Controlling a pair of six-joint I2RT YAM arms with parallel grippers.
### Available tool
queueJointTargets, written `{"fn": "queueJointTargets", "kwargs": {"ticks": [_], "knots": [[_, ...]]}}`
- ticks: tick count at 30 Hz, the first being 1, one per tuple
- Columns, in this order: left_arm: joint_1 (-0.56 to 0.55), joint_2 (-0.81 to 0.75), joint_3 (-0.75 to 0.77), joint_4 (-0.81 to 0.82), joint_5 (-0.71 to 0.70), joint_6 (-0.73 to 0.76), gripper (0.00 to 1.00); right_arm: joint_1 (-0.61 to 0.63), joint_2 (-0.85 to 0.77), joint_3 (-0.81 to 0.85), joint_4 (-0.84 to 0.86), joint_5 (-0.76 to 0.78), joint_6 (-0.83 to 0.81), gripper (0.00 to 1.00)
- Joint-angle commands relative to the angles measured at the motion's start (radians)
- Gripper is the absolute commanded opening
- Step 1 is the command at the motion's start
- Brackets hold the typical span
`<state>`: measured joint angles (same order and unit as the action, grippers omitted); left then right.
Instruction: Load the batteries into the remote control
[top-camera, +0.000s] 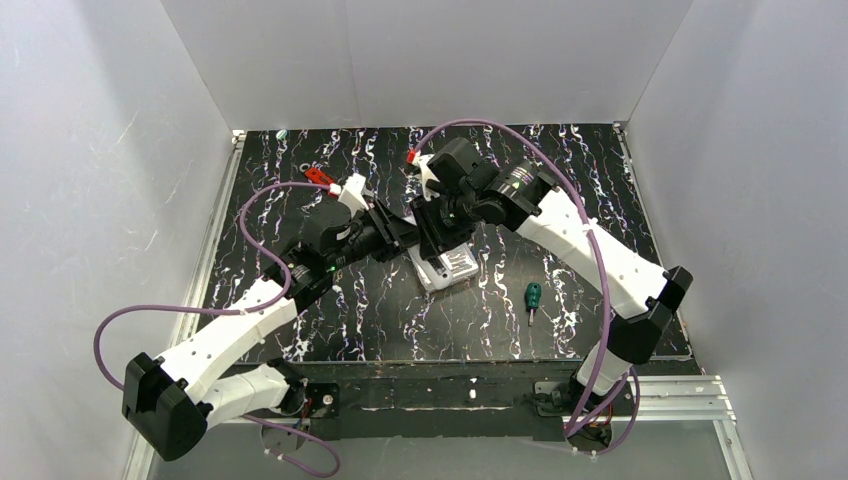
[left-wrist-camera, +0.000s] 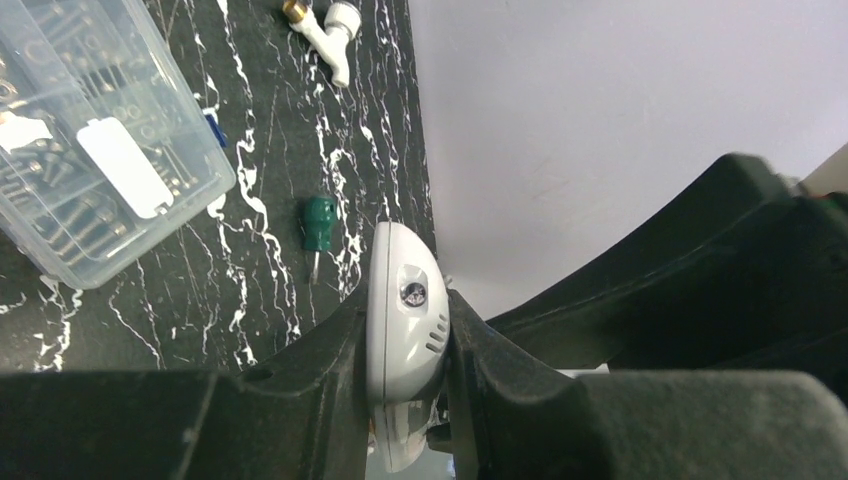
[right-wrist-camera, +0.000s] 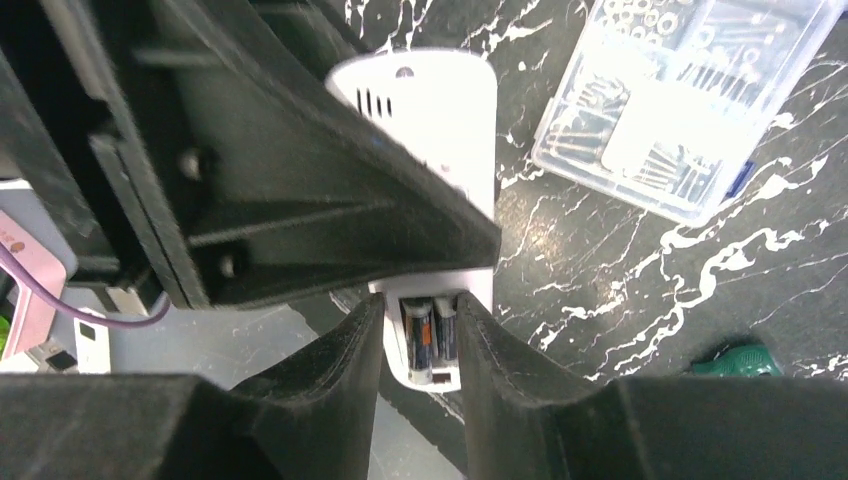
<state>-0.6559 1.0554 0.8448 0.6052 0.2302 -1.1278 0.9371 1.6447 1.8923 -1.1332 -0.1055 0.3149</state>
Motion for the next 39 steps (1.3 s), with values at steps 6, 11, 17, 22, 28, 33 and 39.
{"fn": "queueJointTargets", "kwargs": {"ticks": [6,11,17,22,28,33,39], "knots": [[-0.042,-0.026,0.030,0.184,0.141,-0.099,0.00,-0.003,-0.025,-0.010,0.138,0.059,-0.002,0.42],[-0.042,-0.028,0.022,0.176,0.128,-0.095,0.00,-0.003,-0.061,-0.005,0.132,0.068,0.006,0.42],[-0.042,-0.013,0.020,0.185,0.124,-0.102,0.00,-0.003,-0.159,-0.082,0.205,0.071,0.016,0.45],[-0.042,-0.003,0.021,0.195,0.128,-0.107,0.00,-0.003,-0.255,-0.168,0.285,0.054,0.033,0.48],[-0.042,-0.004,0.023,0.197,0.135,-0.108,0.00,-0.003,-0.403,-0.310,0.414,0.099,0.044,0.51],[-0.042,0.000,0.033,0.206,0.138,-0.109,0.00,-0.007,-0.492,-0.402,0.449,0.157,0.119,0.63],[-0.042,0.009,0.049,0.212,0.150,-0.109,0.00,-0.022,-0.573,-0.536,0.524,0.055,0.259,0.70]]}}
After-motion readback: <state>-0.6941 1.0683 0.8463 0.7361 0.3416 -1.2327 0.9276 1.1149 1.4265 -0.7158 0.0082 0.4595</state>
